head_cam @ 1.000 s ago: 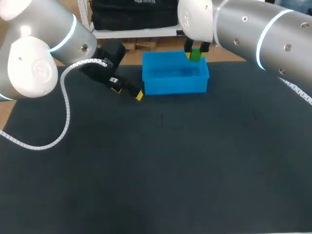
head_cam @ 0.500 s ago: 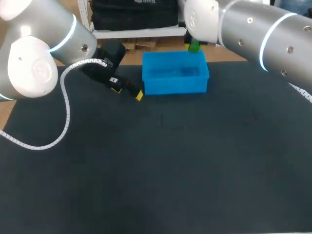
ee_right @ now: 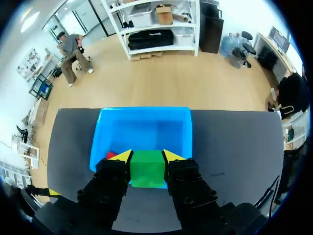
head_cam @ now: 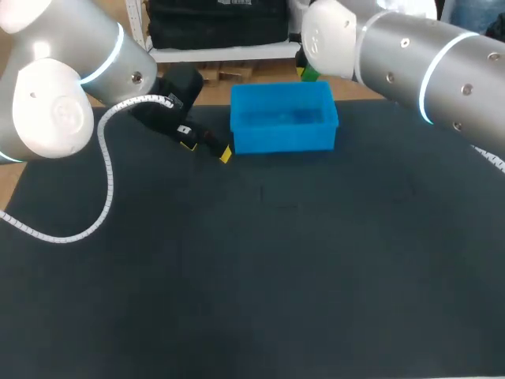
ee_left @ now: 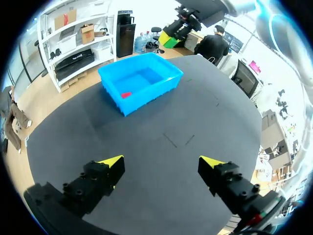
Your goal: Use the left arm to pick the red cube and place it into the blue plastic box first, then use the right arm to grasp the green cube and put it into the same blue plastic box after the first action is fully finished.
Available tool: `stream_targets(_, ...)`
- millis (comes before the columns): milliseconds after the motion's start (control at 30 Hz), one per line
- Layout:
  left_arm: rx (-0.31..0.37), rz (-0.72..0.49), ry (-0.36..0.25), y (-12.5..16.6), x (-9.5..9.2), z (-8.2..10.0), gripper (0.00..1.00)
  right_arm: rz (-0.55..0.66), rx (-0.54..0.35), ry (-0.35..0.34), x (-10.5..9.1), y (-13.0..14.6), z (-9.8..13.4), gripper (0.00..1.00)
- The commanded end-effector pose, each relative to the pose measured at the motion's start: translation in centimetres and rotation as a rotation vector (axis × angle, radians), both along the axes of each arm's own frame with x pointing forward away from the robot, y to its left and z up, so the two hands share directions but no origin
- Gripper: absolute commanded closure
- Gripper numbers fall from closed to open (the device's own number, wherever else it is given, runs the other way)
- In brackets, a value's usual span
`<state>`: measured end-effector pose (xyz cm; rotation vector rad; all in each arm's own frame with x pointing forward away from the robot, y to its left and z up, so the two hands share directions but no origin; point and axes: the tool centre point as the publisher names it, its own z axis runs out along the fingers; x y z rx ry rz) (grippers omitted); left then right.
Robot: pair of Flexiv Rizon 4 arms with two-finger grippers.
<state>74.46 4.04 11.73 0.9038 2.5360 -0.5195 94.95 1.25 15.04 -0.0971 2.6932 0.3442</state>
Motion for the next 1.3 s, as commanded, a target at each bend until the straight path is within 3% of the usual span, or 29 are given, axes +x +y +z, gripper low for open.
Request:
stream_targets(33, -0.005, -0.003, -0.002, 0.1, 0.0, -0.1, 0.0, 0.015, 0.001, 0.038, 2.5, 0.8, -0.5, 1.0)
stream_targets(600, -0.005, -0.003, -0.002, 0.1, 0.0, -0.1, 0.0, 0.019, 0.004, 0.039, 4.0, 1.2, -2.7, 1.0)
stream_targets(633, -0.005, -0.003, -0.002, 0.1, 0.0, -0.1, 0.0, 0.017, -0.001, 0.041, 4.0, 1.2, -2.7, 0.76)
stream_targets(667, -0.005, -0.003, -0.002, 0.1, 0.0, -0.1, 0.0, 0.016, -0.003, 0.041, 4.0, 1.2, -2.7, 0.14)
stream_targets(700, -0.005, -0.003, -0.002, 0.1, 0.0, -0.1, 0.0, 0.015, -0.003, 0.039, 4.0, 1.2, -2.7, 0.0)
stream_targets(1300, -0.005, -0.003, -0.002, 0.1, 0.0, -0.1, 0.0, 0.026, 0.02, 0.024, 3.3, 1.3, -2.6, 0.0)
